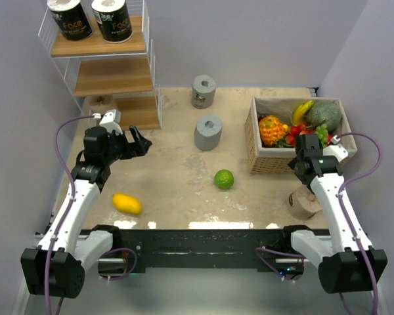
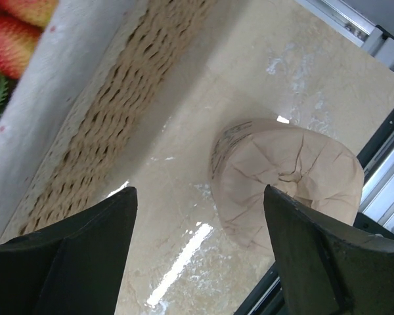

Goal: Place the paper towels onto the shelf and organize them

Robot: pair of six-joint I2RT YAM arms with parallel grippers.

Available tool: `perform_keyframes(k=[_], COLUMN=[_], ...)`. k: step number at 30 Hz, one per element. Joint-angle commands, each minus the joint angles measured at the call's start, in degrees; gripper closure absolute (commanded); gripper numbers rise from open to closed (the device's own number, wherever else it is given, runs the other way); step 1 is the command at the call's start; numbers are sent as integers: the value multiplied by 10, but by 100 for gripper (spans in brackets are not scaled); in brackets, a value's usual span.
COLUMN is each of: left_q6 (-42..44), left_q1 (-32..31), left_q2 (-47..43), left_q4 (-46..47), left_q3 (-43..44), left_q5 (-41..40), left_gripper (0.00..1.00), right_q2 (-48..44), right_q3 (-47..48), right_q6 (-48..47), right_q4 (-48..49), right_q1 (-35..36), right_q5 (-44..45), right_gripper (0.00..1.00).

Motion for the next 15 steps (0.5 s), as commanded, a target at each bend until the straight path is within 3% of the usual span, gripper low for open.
perform_keyframes(k=[1, 15], left_q6=[5, 16], left_q1=[-5, -10], left_q2=[-11, -25], left_q4=[11, 20], left_q3=[1, -5], left_q5=[-14, -40], left_gripper=[4, 7], right_q2=[16, 5], right_q3=[-8, -73], right_q6=[8, -16], right_q4=[23, 79], right_q1=[-26, -54], right_q5=[5, 7], right_gripper=[18, 16])
